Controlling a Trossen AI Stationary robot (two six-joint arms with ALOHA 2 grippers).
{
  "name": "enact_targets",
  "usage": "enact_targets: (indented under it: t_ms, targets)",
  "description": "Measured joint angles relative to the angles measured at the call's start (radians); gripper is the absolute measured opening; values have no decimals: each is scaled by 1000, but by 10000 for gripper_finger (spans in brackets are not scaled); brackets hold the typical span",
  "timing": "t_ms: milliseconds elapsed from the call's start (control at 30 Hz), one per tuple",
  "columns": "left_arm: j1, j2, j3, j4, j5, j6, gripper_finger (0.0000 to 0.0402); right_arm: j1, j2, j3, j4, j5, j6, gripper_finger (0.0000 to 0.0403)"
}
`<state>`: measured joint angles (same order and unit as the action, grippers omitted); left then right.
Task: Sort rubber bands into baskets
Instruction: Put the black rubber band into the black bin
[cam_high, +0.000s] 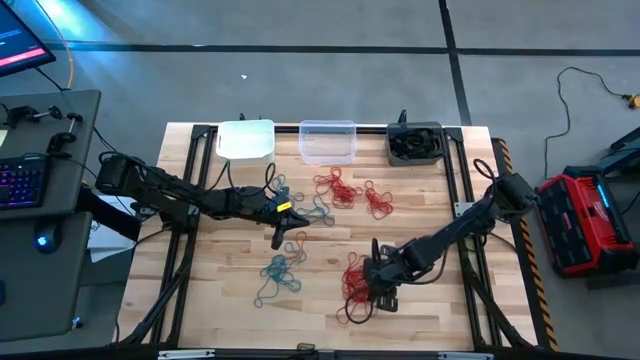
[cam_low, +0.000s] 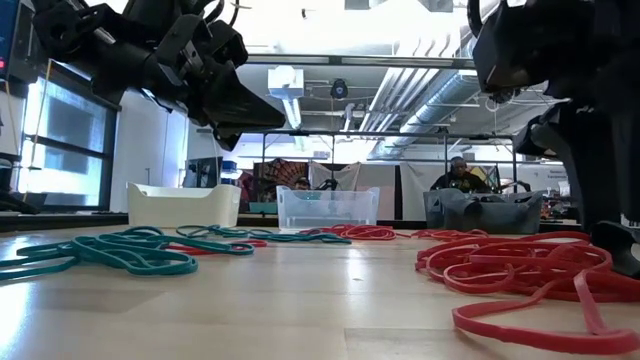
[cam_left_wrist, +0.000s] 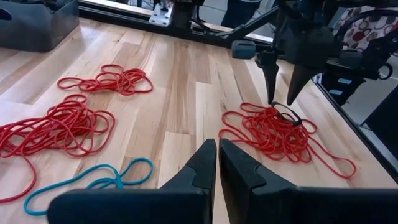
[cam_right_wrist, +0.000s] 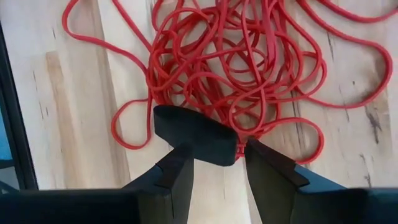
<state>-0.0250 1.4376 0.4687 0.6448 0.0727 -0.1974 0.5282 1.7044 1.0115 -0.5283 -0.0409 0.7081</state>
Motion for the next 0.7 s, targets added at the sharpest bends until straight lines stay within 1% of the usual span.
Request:
enact_targets:
  t_ms: [200, 267, 367, 533, 567, 700]
  targets:
    - [0, 0, 0, -2, 0, 0, 10, -24, 41, 0, 1, -74, -35, 132]
    - [0, 0, 0, -1, 0, 0, 10, -27, 46, 0, 1, -87, -40, 125]
    - [0, 0, 0, -2, 0, 0, 10, -29, 44, 0, 0, -91, -46, 94]
    - [0, 0, 0, -1, 0, 0, 10, -28, 28, 1, 2, -92, -59, 13]
    - [0, 0, 0, -2, 0, 0, 10, -27, 26, 1, 2, -92, -61, 8]
    - [-1, 0, 0, -1, 0, 0, 10, -23, 14, 2, 0, -94, -62, 13]
